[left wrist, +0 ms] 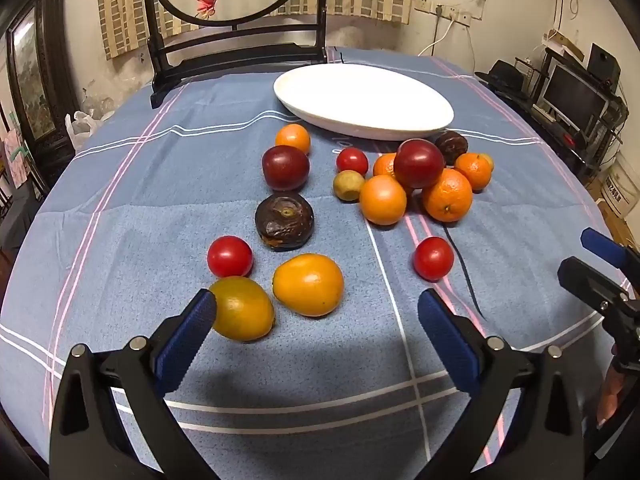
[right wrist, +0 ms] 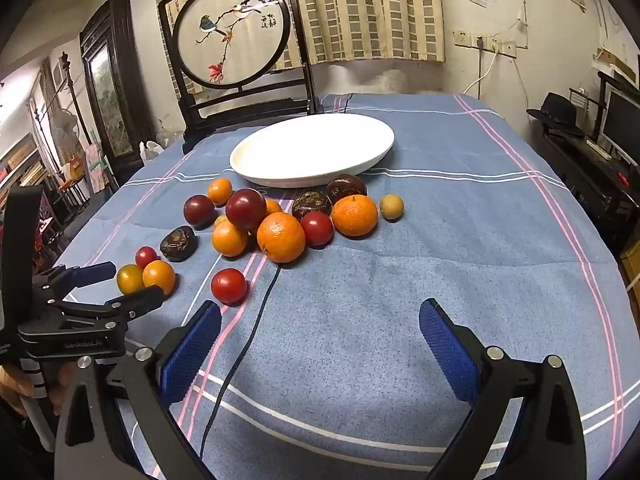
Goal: Organize fruits
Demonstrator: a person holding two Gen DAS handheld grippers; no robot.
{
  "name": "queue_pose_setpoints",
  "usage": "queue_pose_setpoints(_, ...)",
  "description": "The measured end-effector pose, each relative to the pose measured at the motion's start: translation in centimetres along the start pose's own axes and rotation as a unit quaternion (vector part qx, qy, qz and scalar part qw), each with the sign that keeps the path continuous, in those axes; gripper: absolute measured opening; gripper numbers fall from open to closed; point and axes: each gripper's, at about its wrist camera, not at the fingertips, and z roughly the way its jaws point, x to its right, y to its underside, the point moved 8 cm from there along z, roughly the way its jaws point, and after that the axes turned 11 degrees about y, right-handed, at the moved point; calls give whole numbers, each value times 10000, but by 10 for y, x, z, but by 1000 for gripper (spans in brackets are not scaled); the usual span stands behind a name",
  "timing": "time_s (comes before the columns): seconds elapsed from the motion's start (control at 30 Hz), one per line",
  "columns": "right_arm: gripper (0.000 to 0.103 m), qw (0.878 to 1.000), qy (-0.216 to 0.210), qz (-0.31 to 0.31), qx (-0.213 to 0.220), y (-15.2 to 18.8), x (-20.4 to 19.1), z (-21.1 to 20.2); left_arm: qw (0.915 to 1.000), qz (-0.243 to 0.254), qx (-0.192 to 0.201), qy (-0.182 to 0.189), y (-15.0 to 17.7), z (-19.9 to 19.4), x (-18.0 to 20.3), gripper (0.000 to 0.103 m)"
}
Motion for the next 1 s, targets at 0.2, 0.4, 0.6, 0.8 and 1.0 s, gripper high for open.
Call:
queue_pose_setpoints(0.2,99,10000,-35,-4,-20,1,0,0,10000,35,21,24,-1,-2,-1,99)
queue_pose_setpoints(0.4,99,10000,-39,-32,-37,0,0,0,10000,-7,46,13,-2,-5,-3,99)
queue_pose_setpoints(0.6,99,10000,-42,-50,-53,0,-1,0,9999,40,128,0,-3,-2,2,99)
queue_pose_setpoints(0.8,99,10000,-40,-47,-62,-1,-2,1,9999,52,86,53,-3,-3,3,99)
queue_pose_setpoints(1.0,99,9999,-34,-65,-79,-1,-2,1,9999,5,85,75,-2,-3,2,99)
